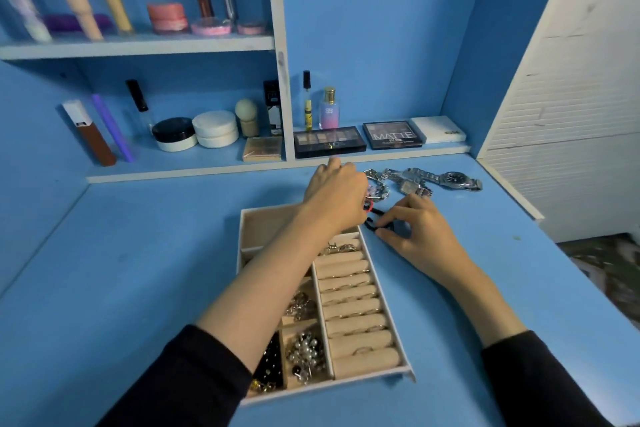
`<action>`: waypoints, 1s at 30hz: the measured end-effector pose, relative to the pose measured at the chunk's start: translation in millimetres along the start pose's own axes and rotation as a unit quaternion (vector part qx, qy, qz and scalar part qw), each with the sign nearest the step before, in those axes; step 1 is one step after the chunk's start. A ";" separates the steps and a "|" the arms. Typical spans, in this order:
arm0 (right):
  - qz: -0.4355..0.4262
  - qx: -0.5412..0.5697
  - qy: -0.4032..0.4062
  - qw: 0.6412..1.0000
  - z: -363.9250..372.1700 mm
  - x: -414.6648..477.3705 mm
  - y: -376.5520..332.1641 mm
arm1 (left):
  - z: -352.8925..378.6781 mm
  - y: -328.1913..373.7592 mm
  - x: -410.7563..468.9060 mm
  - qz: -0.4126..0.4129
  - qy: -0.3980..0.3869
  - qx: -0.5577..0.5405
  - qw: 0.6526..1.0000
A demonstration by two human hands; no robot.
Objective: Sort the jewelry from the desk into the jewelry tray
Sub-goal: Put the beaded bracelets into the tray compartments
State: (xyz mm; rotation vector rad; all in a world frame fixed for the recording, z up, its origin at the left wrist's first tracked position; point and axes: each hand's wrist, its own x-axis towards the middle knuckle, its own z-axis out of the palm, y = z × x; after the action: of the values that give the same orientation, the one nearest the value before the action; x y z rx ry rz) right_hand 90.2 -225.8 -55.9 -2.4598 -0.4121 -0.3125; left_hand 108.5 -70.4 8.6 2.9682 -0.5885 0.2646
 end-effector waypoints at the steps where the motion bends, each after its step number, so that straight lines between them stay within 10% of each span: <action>1: -0.006 -0.007 0.001 1.000 0.5 0.6 1.1 | -1.0 -0.2 1.7 -0.004 0.006 -0.006 1.000; 14: 0.031 0.255 0.185 0.949 -9.1 -1.5 -21.7 | -53.1 -38.1 -36.0 -0.109 0.206 -0.297 0.926; 26: -0.039 0.304 0.159 0.938 -11.0 7.4 -77.8 | -15.5 -89.7 -78.6 -0.214 0.124 -0.390 0.887; 30: -0.035 0.323 0.114 0.939 -6.6 13.9 -96.8 | -4.8 -100.1 -82.3 -0.232 0.102 -0.289 0.923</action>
State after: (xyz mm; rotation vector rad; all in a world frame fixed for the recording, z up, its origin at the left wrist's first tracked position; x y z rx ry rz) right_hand 67.0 -153.2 5.7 -1.7483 -0.4215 -0.4114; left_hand 71.6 52.6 -9.1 2.3651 0.0708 0.2873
